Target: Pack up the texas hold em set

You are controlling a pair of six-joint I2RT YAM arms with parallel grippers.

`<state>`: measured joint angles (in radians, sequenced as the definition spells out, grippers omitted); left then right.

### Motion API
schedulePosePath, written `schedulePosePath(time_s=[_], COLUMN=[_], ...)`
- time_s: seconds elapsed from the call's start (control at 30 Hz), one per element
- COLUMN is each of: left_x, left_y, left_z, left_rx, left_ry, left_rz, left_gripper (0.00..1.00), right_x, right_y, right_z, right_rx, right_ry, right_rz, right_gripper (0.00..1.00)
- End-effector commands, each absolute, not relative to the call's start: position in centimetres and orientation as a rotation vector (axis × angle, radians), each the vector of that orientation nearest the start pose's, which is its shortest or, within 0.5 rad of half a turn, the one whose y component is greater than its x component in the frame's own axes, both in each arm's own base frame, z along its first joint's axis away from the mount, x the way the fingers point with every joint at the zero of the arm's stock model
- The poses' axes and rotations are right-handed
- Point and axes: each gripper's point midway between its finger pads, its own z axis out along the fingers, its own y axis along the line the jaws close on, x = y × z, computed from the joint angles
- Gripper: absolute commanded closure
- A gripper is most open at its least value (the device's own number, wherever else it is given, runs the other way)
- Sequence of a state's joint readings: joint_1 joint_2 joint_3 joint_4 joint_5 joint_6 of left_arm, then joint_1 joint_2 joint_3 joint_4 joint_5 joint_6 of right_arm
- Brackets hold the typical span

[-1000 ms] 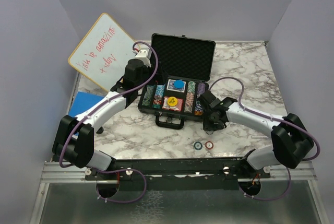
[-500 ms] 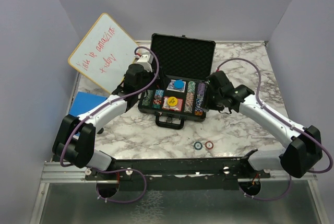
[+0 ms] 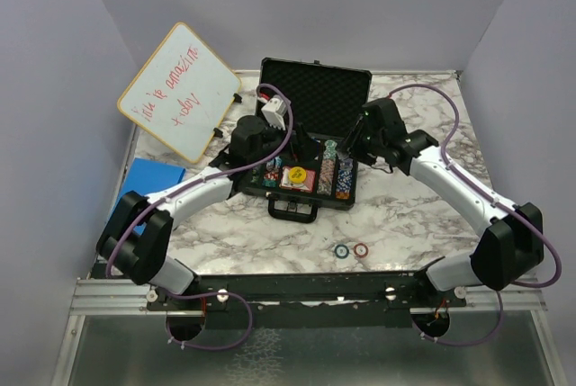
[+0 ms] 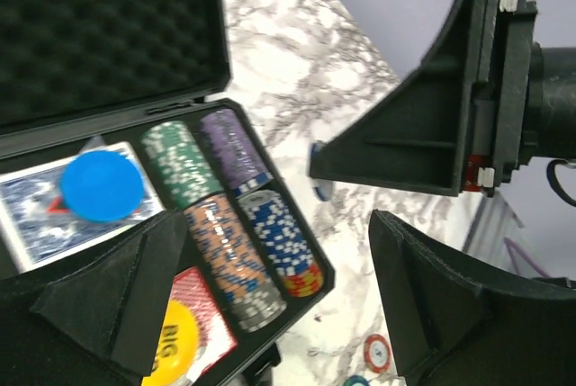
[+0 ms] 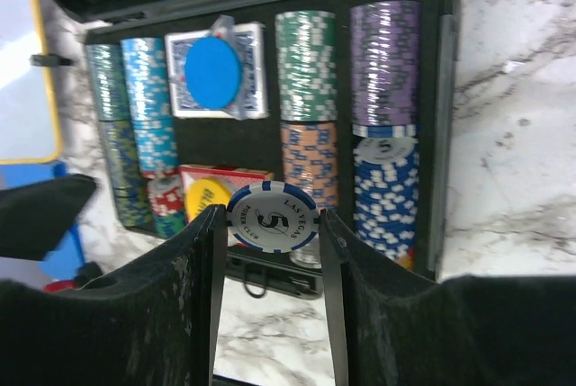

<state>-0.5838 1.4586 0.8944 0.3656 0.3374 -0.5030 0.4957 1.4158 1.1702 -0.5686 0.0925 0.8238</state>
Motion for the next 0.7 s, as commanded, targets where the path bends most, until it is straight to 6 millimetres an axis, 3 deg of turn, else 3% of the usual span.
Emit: schedulePosePath(time_s=[0.0, 0.13, 0.47, 0.67], left_x=[31.4, 31.1, 33.0, 33.7], left_y=[-35.2, -36.6, -36.7, -37.0], left_z=[22.0, 21.2, 21.4, 21.3], left_rx=[0.398, 0.418, 0.308, 0.281], left_ry=[1.791, 1.813, 1.818, 1.824], left_rz=[-1.273, -1.303, -1.264, -1.257], left_gripper=[0.13, 0.24, 0.54, 0.56], right_x=[34.2, 34.6, 34.7, 34.7], right_y=[21.6, 22.4, 23.2, 23.4], right_z=[17.9, 18.0, 18.7, 19.0], right_rx=[0.539, 0.572, 0.536, 0.512], right_ry=[2.359, 2.352, 2.353, 2.355], right_rz=[0.681, 0.790, 0.882, 0.904], right_gripper=[0.56, 0.56, 0.55, 0.56])
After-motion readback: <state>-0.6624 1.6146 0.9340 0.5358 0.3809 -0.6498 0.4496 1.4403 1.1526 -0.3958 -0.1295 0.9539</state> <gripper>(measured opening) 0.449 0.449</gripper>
